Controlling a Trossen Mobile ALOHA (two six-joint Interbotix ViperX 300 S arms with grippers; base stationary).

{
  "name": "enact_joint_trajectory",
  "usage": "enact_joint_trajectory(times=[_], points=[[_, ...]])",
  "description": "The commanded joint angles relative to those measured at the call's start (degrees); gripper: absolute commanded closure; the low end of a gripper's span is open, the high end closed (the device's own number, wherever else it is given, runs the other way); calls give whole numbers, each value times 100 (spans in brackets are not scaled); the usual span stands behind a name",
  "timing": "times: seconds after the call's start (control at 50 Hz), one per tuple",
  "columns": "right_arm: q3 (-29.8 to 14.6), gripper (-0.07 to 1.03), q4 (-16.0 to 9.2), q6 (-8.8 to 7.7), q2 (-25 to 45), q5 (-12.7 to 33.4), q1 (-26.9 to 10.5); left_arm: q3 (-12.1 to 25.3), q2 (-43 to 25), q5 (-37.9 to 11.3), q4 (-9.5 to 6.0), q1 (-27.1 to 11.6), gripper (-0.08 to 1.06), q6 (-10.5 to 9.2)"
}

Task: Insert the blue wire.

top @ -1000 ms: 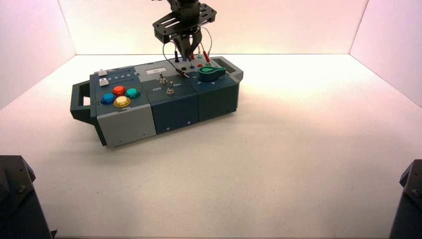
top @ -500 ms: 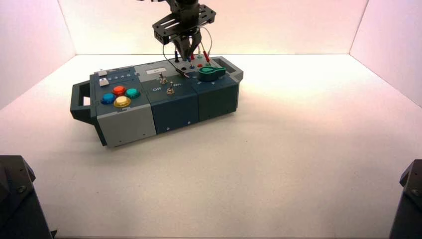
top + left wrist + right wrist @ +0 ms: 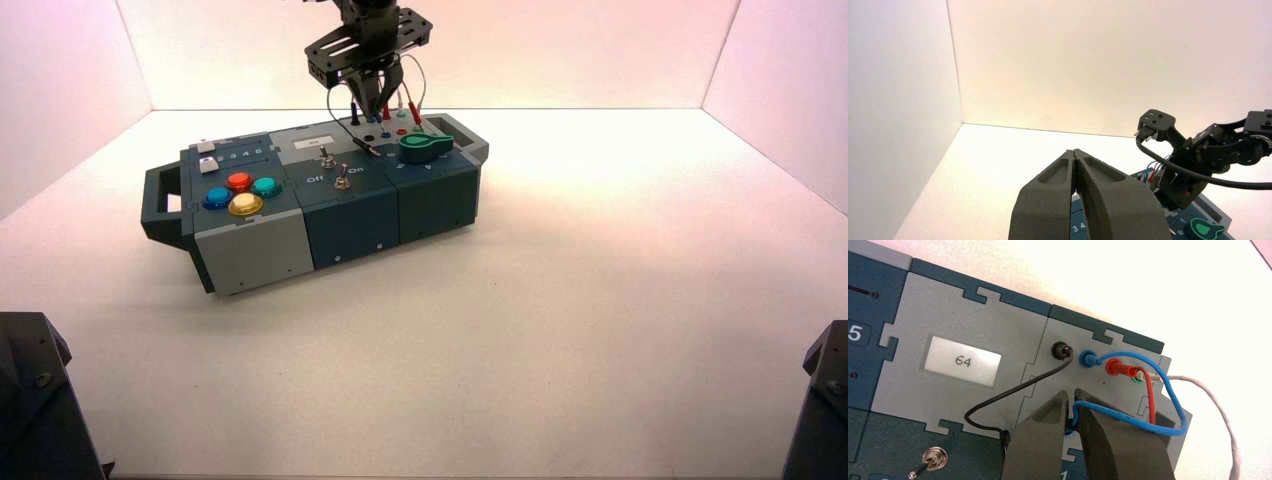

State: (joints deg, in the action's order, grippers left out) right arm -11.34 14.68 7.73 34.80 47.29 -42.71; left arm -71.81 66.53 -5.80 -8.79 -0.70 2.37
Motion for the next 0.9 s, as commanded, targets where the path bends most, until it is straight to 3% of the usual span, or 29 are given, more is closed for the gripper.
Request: enact_joint_trajectory(times=[0.02,0.9], points=[[-158,98,0,26,-123,-18,35,176,-26,44,9,18,101,35],[53,98,-9,26,-97,-35,35,176,-26,70,9,18,101,70]])
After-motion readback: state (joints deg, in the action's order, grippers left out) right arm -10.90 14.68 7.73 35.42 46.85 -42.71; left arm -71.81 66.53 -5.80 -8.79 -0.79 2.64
